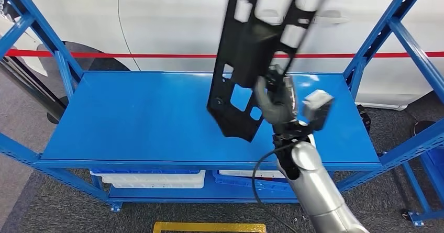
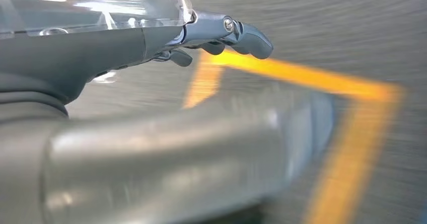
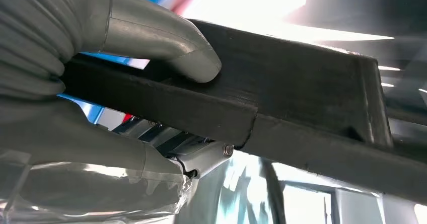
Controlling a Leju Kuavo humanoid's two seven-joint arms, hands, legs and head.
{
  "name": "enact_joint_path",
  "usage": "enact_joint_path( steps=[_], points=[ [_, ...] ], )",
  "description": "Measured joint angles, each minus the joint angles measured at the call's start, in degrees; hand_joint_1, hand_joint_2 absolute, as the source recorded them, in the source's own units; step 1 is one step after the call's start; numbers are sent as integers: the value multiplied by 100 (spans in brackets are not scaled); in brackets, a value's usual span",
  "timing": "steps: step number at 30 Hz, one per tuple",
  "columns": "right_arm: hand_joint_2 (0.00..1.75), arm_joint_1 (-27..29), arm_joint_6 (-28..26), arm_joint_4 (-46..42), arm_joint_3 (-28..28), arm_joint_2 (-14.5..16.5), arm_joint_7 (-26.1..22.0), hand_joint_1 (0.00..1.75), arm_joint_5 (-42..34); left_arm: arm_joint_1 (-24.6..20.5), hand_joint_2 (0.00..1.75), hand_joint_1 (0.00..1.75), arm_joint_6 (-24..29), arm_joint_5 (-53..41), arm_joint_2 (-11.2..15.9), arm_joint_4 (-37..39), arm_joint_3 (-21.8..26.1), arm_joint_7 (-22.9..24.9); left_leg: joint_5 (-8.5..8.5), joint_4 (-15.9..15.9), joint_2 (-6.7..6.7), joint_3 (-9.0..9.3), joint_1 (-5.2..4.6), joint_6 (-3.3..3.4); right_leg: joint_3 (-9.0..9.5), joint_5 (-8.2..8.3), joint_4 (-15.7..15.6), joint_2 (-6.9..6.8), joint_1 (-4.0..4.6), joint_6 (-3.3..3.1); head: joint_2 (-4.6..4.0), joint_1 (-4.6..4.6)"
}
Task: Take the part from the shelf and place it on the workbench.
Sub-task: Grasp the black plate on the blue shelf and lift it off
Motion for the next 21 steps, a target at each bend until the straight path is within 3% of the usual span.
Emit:
enact_joint_path(
  steps=[1, 3, 7, 10, 11, 14, 21],
  points=[
    [175, 213, 121, -249, -74, -146, -166, 175, -758, 8, 175, 0, -101, 81, -4, -1, 79, -422, -2, 0, -11, 0, -1, 1, 7, -4, 0, -10, -1, 0, 1, -1],
    [175, 631, 276, -677, -212, -410, -351, 175, -1381, 24, 175, 0, -303, 169, -9, -2, 202, -809, -13, -1, 0, 0, -4, 4, 6, -7, 0, 6, -5, -1, 1, 2],
    [175, 1359, 563, -1286, -270, -715, -441, 175, -155, 63, 175, 0, -645, 295, -20, -84, 326, -899, -35, -1, 57, 7, -8, 10, -4, -7, -1, 63, -9, 1, 1, -3],
    [175, 1718, 511, -1549, -231, -829, -503, 175, 538, 72, 44, 0, -794, 426, -31, -136, 392, -906, -35, -2, 50, 8, -7, 11, -1, -13, -1, 53, -4, 3, 1, -2],
    [175, 1808, 475, -1605, -226, -850, -520, 175, 614, 79, 44, 0, -827, 467, -32, -145, 412, -907, -35, -3, 47, 7, -7, 10, -1, -14, -1, 50, -2, 3, 1, -1],
    [175, 2012, 424, -1714, -216, -887, -546, 175, 699, 87, 175, 0, -897, 573, -33, -154, 490, -908, -34, -4, 48, 9, -7, 9, -2, -14, 2, 53, -2, 3, 1, -2],
    [175, 2283, 339, -1778, -215, -901, -602, 175, 770, 84, 175, 0, -840, 634, -31, -154, 640, -868, -32, -4, 49, 12, -6, 8, 0, -14, 4, 55, -3, 3, 1, -2]
  ],
)
